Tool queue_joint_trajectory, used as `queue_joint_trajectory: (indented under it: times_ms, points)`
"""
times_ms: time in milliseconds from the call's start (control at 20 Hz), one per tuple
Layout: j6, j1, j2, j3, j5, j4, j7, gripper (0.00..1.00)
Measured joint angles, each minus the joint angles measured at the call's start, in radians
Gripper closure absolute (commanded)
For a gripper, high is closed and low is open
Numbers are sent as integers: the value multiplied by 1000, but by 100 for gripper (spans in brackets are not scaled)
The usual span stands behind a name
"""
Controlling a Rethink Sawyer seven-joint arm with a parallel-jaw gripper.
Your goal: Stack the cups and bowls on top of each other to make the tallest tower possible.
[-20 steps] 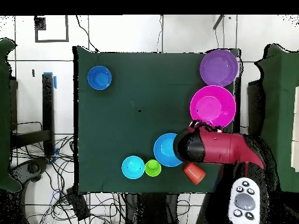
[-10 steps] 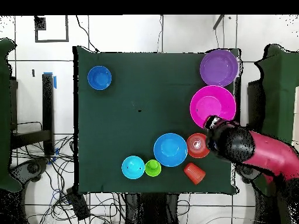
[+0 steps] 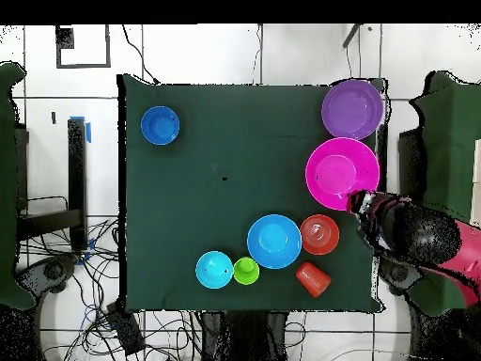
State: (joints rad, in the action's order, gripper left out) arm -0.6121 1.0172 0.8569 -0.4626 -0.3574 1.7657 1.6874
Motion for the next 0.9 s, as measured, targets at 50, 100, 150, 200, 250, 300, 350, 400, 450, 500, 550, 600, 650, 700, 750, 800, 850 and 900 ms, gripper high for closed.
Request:
queue_joint_trajectory:
  times_ms: [50, 100, 150, 200, 250, 300, 350, 400, 450, 500, 550, 600, 650, 700, 750, 800, 850, 900]
  points:
    - [1, 0, 0, -9, -6, 0, 0, 0]
    - [1, 0, 0, -29, -17, 0, 0, 0]
    - [1, 1, 0, -43, -22, 0, 0, 0]
    - [1, 1, 0, -51, -24, 0, 0, 0]
    - [1, 2, 0, -70, -25, 2, 0, 0]
    - [1, 3, 0, -78, -25, 2, 0, 0]
    - [1, 4, 0, -86, -26, 3, 0, 0]
    - [2, 5, 0, -97, -27, 4, 0, 0]
    - [7, 9, -2, -121, -31, 4, 0, 0]
    - [10, 11, -5, -129, -35, 4, 0, 0]
    - [14, 12, -8, -134, -38, 4, 0, 0]
    - [21, 13, -14, -141, -45, 4, 0, 0]
    - [38, 14, -28, -149, -62, 3, 0, 0]
    - [49, 15, -38, -153, -73, 2, 0, 0]
    - [60, 15, -48, -156, -84, 1, 0, 0]
    - [79, 15, -65, -159, -102, -1, 0, 0]
    - [120, 15, -102, -163, -139, -3, 0, 0]
    - [133, 15, -113, -163, -150, -4, 0, 0]
